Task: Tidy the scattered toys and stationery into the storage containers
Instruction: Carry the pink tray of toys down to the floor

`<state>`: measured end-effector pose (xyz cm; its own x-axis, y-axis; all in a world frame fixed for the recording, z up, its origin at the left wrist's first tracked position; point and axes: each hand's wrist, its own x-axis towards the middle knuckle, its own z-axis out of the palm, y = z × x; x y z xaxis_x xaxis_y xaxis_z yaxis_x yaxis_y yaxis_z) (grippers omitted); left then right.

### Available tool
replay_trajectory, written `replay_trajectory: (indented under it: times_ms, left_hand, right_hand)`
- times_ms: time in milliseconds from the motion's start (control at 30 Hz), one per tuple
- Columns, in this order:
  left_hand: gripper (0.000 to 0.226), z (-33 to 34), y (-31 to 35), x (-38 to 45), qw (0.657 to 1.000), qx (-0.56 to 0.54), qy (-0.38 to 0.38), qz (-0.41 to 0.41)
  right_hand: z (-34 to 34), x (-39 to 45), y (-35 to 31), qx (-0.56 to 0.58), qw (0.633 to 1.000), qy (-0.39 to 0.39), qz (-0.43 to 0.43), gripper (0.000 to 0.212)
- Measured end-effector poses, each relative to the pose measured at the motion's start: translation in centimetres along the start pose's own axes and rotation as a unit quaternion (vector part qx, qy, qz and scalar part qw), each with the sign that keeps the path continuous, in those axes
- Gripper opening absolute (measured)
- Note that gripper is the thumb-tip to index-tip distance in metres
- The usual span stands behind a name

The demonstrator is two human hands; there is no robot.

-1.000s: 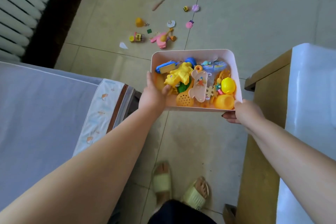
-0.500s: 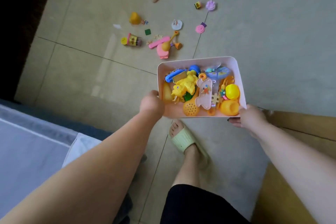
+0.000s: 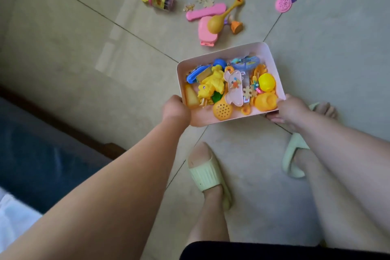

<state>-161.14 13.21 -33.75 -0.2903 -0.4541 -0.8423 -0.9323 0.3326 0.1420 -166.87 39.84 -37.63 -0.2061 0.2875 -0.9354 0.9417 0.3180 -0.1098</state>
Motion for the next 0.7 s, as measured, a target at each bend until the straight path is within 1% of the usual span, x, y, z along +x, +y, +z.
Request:
replay_trajectory:
  times_ms: [67, 133, 167, 233, 300, 367, 467, 533, 634, 700]
  left_hand:
    - [0.018, 1.0, 0.1, 1.7, 1.0, -0.024, 0.006, -0.004]
    - [0.023, 2.1, 0.8, 3.1, 0.998, -0.062, 0.008, -0.017]
    - [0.028, 2.7, 1.3, 3.4, 0.995, -0.094, 0.005, -0.022]
    - [0.044, 3.4, 2.5, 2.9, 0.985, -0.171, -0.011, -0.033]
    - [0.056, 3.8, 3.5, 1.8, 0.975, -0.217, -0.021, -0.033]
    - [0.058, 4.0, 4.4, 0.6, 0.971, -0.236, -0.031, -0.01]
    - [0.056, 3.8, 4.4, -1.1, 0.969, -0.247, -0.014, 0.008]
    - [0.058, 3.6, 4.0, -2.2, 0.972, -0.236, -0.007, -0.003]
    - [0.064, 2.4, 3.2, -4.1, 0.972, -0.232, -0.023, -0.025]
    - [0.067, 0.9, 2.8, -5.7, 0.974, -0.222, -0.034, -0.025]
  right_hand:
    - [0.2, 1.7, -1.7, -0.008, 1.0, 0.006, -0.002, 0.038]
    - [0.1, 3.6, -3.2, -0.042, 0.999, 0.021, -0.015, 0.037]
    - [-0.2, 4.3, -4.1, -0.054, 0.998, 0.026, -0.023, 0.037]
    - [-0.7, 5.1, -6.0, -0.064, 0.997, 0.032, -0.038, 0.037]
    - [-1.3, 5.0, -8.0, -0.112, 0.991, 0.028, -0.066, 0.038]
    - [-2.2, 4.5, -9.6, -0.17, 0.981, 0.028, -0.093, 0.039]
    - [-3.1, 2.5, -10.7, -0.284, 0.949, 0.015, -0.133, 0.041]
    - [-3.1, 0.6, -11.2, -0.362, 0.919, 0.003, -0.157, 0.04]
    - [-1.8, -2.9, -12.0, -0.442, 0.877, -0.018, -0.19, 0.046]
    - [-0.1, -6.1, -12.4, -0.488, 0.844, -0.021, -0.223, 0.047]
